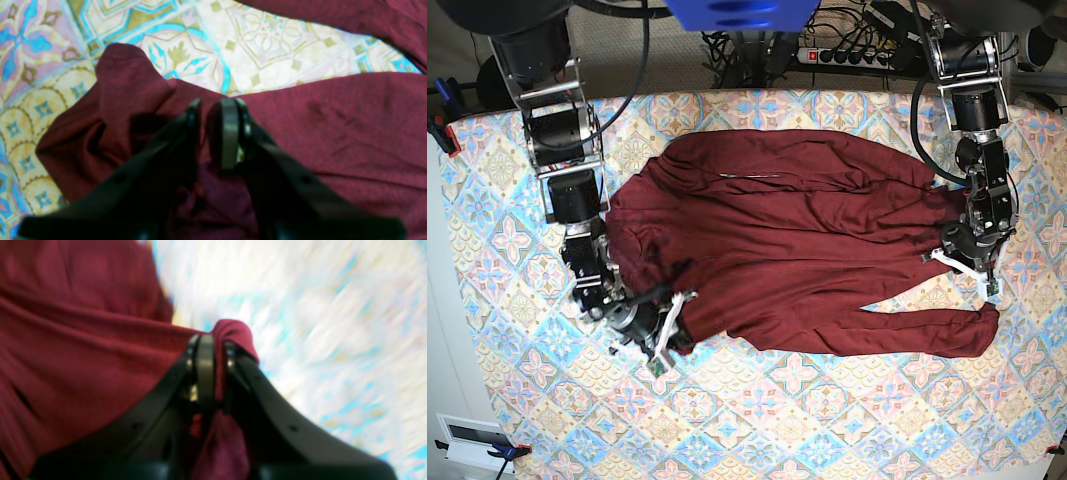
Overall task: Layout the t-shirt on the table in an organized manner, then fold the t-shirt properly
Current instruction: 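Drag the hem with the right gripper away from the left gripper, then grasp the shirt edges with both grippers and pull them taut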
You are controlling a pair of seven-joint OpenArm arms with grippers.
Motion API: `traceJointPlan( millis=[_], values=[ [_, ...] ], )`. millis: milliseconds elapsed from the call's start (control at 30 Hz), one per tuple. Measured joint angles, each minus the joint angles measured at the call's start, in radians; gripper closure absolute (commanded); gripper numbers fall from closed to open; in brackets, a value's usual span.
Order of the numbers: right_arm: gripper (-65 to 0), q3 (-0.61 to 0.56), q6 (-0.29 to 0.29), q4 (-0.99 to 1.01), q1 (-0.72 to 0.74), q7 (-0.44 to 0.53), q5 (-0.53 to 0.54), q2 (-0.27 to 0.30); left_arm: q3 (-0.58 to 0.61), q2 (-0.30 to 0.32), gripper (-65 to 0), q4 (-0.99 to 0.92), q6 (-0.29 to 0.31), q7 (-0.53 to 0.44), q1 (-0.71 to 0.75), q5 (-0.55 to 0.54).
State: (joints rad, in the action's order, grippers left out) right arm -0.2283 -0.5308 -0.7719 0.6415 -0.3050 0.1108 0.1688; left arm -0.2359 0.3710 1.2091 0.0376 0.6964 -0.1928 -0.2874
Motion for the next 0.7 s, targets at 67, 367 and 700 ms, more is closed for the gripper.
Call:
traceJointPlan(
  millis=[67, 367, 700],
  values=[
    [0.0, 0.082, 0.0, -0.001, 0.002, 0.006, -0.001, 0.002, 0.0, 0.0, -10.3, 0.0, 0.0, 0.0, 0.002, 0.0],
    [0.0, 0.296, 0.119, 0.001, 0.098, 0.004, -0.005, 0.13, -0.001, 0.001, -10.3, 0.0, 0.004, -0.001, 0.002, 0.0],
    [-13.3, 0.285, 0.269, 0.002, 0.096, 0.07, -0.128, 0.196, -0.001, 0.001, -10.2, 0.001, 0.0, -0.001, -0.001, 0.0]
  ],
)
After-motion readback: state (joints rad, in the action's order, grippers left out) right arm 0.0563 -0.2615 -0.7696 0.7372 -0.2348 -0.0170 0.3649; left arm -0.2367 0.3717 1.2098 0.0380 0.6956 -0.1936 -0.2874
